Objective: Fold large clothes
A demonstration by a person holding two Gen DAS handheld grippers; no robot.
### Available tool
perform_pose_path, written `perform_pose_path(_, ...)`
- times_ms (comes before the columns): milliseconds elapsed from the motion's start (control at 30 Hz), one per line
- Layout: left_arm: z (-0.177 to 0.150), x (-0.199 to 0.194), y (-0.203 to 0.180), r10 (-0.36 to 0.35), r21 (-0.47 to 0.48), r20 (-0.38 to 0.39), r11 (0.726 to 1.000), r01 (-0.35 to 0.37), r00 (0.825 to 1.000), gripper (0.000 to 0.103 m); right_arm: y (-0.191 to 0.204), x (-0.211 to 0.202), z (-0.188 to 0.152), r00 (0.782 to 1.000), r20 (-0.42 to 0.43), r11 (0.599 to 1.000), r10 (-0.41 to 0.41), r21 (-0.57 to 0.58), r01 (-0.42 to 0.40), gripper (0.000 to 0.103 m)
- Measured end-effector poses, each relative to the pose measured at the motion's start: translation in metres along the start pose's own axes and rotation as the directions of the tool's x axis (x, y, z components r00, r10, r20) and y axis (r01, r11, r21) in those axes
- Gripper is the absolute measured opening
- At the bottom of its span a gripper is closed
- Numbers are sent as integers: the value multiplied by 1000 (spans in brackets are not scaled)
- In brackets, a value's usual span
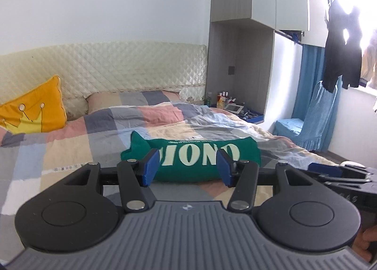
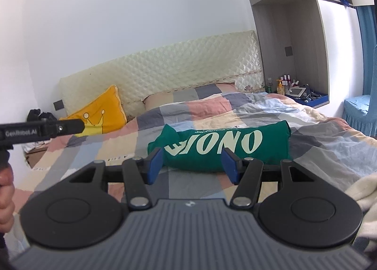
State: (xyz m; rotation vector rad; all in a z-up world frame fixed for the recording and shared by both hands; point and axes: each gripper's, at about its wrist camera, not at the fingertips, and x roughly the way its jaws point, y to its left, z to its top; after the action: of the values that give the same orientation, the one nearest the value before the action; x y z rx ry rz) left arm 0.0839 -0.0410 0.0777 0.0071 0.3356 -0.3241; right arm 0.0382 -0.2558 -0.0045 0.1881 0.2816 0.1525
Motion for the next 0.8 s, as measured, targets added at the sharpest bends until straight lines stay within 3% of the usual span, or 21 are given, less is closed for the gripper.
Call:
perform_pose_path(133, -17, -2, -6, 16, 50, 2, 999, -16, 1000, 59, 4, 9, -11, 1000, -6, 1000, 0, -19, -1, 59)
perform_pose_path(333, -42, 2, -8, 36, 49, -4, 998, -35, 999, 59, -1, 24, -26, 999, -39, 1000, -13, -23, 12, 59)
perform_pose_path(800, -76, 25, 0, 12, -29, -62, 999, -13, 998, 59, -4, 41, -49, 997, -51, 998, -64, -26, 63, 59)
